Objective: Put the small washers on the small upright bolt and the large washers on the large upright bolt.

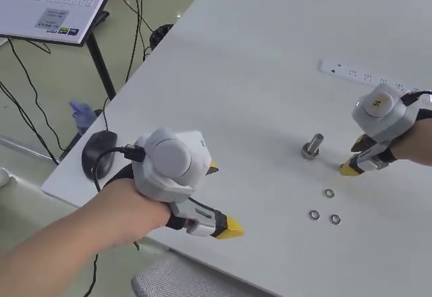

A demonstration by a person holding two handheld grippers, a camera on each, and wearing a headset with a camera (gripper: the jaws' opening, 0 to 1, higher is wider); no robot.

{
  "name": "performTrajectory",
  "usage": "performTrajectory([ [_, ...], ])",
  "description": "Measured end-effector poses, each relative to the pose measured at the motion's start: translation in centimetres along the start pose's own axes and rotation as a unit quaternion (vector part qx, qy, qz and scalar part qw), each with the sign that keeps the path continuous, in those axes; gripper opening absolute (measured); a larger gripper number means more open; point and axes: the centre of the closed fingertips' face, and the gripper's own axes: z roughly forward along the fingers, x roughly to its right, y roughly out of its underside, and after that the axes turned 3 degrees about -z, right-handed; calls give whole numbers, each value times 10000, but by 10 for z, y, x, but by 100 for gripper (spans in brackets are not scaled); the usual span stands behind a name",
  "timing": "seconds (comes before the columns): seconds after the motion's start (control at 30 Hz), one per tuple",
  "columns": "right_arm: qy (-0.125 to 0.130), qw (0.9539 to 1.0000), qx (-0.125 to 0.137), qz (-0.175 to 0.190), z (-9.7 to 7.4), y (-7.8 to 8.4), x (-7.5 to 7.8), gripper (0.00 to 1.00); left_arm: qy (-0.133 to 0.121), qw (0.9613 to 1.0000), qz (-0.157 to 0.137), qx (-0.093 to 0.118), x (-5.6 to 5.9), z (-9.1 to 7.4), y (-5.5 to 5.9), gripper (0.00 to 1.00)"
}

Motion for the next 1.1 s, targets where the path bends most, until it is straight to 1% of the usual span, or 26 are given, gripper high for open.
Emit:
performTrajectory([
  [0.27,168,9998,71,70,-15,-8,-2,43,74,9999,123,36,-5,-6,-6,70],
  [0.43,188,9997,93,103,-22,-12,-12,42,129,9997,210,13,-7,-9,-9,71],
  [0.57,216,9995,201,99,-28,-17,-22,42,170,9995,259,6,-8,-10,-10,73],
  [0.63,214,9994,249,111,-29,-19,-27,42,176,9993,322,37,-9,-9,-12,75],
  [0.87,188,9993,319,91,-29,-19,-45,42,184,9994,292,57,-7,-9,-13,81],
  [1.1,79,9992,346,163,-22,-12,-61,42,209,9994,252,68,-5,-9,-10,85],
])
